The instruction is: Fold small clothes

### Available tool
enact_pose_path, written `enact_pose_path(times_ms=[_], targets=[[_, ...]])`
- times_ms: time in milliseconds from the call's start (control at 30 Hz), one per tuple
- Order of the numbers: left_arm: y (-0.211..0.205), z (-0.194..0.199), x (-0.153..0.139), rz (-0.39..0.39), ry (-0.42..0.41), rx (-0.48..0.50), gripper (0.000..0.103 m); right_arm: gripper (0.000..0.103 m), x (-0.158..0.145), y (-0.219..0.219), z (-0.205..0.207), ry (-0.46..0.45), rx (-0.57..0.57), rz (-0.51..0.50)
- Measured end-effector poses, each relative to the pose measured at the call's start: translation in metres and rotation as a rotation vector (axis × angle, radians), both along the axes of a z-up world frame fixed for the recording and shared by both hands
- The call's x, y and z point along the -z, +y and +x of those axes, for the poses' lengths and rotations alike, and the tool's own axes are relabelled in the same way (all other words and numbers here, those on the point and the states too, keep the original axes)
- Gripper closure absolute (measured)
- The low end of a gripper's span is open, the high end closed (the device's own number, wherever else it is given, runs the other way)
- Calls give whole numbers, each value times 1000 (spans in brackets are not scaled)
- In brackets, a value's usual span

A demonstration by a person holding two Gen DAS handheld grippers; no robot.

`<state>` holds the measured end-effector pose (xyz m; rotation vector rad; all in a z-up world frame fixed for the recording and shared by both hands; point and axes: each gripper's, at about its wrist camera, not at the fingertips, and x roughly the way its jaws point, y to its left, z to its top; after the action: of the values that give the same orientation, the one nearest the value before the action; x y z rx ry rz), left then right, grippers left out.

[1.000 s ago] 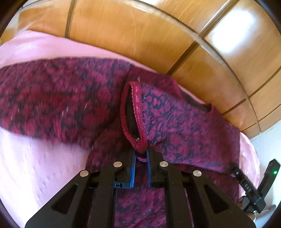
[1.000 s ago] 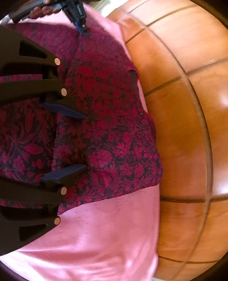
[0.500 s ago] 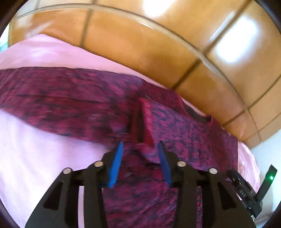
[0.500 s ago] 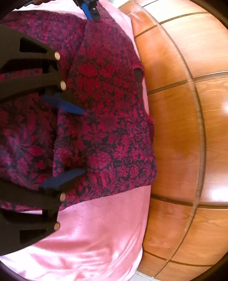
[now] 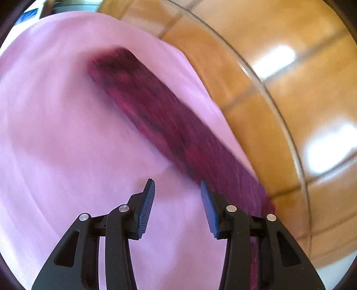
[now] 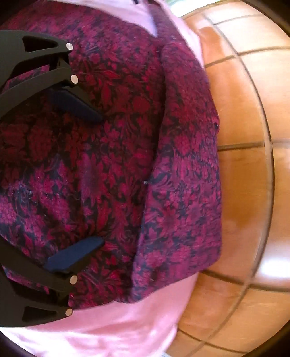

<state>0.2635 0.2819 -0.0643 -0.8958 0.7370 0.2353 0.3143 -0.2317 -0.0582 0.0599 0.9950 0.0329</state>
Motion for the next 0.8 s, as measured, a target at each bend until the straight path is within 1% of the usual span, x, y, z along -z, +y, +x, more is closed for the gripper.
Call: enact_pose_path(times_ms=[67, 167, 200, 300, 333, 400, 433, 500, 567, 667, 733, 767, 800], targets=[[18, 2, 0, 0, 1, -44, 62, 2, 0, 2, 1, 1, -1, -9], [51, 7, 6, -80, -2, -107, 62, 2, 1, 4, -1, -5, -2, -23], [63, 10, 11, -125, -10, -128, 62, 2, 1, 4, 0, -5, -2, -21], [76, 20, 25, -217, -1, -193, 62, 2, 1, 6, -2, -6, -2, -25], [82, 23, 28, -235, -2, -201, 62, 2, 2, 7, -2, -7, -2, -26], [90, 30, 31, -241, 1, -227, 63, 2, 3, 9, -4, -9, -1, -28], [83, 39, 29, -230, 2, -228, 65, 2, 3, 9, -5, -10, -1, -29], [79, 47, 23, -178, 24, -195, 89, 2, 4, 10, -5, -11, -1, -31], [72, 48, 15, -140, 25, -166, 91, 2, 4, 10, -5, -11, -1, -30], [51, 49, -6, -53, -17, -97, 91, 2, 4, 10, -5, -11, -2, -31], [24, 49, -29, 37, -65, -22, 91, 2, 4, 10, -5, -11, -2, -30], [12, 48, -38, 70, -85, 11, 91, 2, 4, 10, -5, -11, -2, -31], [-10, 47, -50, 119, -114, 70, 91, 2, 4, 11, -6, -12, -2, -31]])
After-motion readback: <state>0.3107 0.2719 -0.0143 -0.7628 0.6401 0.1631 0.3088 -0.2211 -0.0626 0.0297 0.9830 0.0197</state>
